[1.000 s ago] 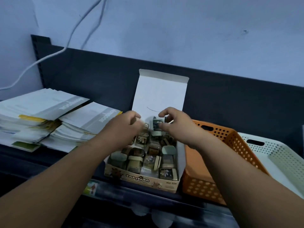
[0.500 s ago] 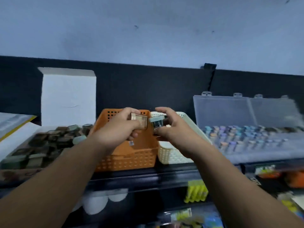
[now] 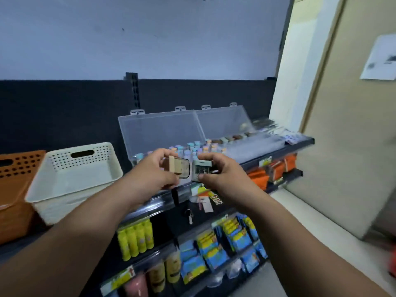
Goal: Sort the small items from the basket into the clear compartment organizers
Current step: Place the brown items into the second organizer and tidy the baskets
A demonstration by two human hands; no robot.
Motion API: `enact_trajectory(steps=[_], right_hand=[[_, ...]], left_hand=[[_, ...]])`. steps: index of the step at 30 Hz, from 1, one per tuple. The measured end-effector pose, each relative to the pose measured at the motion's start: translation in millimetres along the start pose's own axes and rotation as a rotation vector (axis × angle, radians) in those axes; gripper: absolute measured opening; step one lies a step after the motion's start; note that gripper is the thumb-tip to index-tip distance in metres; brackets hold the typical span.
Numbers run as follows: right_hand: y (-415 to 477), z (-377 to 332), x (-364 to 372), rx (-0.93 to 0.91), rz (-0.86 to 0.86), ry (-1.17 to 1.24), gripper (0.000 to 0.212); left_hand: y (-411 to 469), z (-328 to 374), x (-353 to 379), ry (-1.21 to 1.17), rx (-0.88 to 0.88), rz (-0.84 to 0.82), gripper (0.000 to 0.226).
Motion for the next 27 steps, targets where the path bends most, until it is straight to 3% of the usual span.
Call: enact_trajectory(steps=[9,19,27], right_hand=[[-15.2,55.9,-121.7,0.110,0.203,0.167,0.017],[52.5,102.3,-250.4,0.169,0.333,-0.054,0.033],[115.9,127.1,-342.2,0.223,0.384,-0.217,0.022]], left_hand=[[99.3,28.2,83.5,0.263,-0.012,-0.115,0.034],[257.7,51.5,104.2,0.432,0.031,-0.146,0.045],[364.3,68.7,122.1,0.531,0.027,-0.085,0.038]])
Point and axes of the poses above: each hand's wrist, its own y-axis towards the middle knuckle, its own x-axis out of the palm, z = x × y, the point moved 4 cm from there along y, towards the middle knuckle, and after that the axes turned 13 degrees about -z, right-handed, at the moved point
